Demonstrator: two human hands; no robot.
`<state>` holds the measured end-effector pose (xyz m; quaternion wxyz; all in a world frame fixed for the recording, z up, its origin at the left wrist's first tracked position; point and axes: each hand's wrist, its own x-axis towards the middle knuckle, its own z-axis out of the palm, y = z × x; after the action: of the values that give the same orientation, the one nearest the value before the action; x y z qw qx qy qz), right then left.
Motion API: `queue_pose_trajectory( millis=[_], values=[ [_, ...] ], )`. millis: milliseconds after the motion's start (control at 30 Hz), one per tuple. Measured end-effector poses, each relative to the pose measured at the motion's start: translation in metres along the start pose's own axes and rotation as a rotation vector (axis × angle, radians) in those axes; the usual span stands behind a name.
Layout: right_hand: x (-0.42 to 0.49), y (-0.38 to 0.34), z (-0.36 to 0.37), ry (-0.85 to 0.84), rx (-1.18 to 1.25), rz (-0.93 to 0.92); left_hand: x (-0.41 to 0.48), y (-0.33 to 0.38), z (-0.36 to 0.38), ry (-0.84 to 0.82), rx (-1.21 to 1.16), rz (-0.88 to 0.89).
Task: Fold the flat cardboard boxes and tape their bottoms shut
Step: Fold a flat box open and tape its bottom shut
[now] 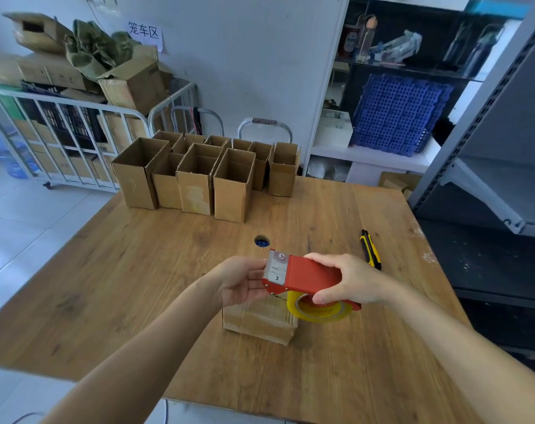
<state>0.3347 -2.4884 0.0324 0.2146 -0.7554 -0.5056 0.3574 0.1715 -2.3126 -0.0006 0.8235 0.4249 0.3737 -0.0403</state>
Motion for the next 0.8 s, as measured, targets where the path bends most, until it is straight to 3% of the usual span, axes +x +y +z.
queue_pose_trajectory(
  millis=[167,400,567,800],
  values=[
    [0.000,0.001,-0.001,0.003,-0.056,0.003,0.002,-0.003,-0.003,-0.002,0.005,-0.031],
    [0.008,-0.003,-0.003,-0.006,-0.213,0.009,0.007,-0.004,0.000,0.269,0.400,0.195],
    [0.011,-0.004,-0.003,0.001,-0.235,0.005,0.005,0.009,-0.013,0.374,0.582,0.273],
    [0.019,-0.002,-0.011,0.022,-0.248,0.036,0.003,0.004,-0.048,0.515,0.591,0.305]
  ],
)
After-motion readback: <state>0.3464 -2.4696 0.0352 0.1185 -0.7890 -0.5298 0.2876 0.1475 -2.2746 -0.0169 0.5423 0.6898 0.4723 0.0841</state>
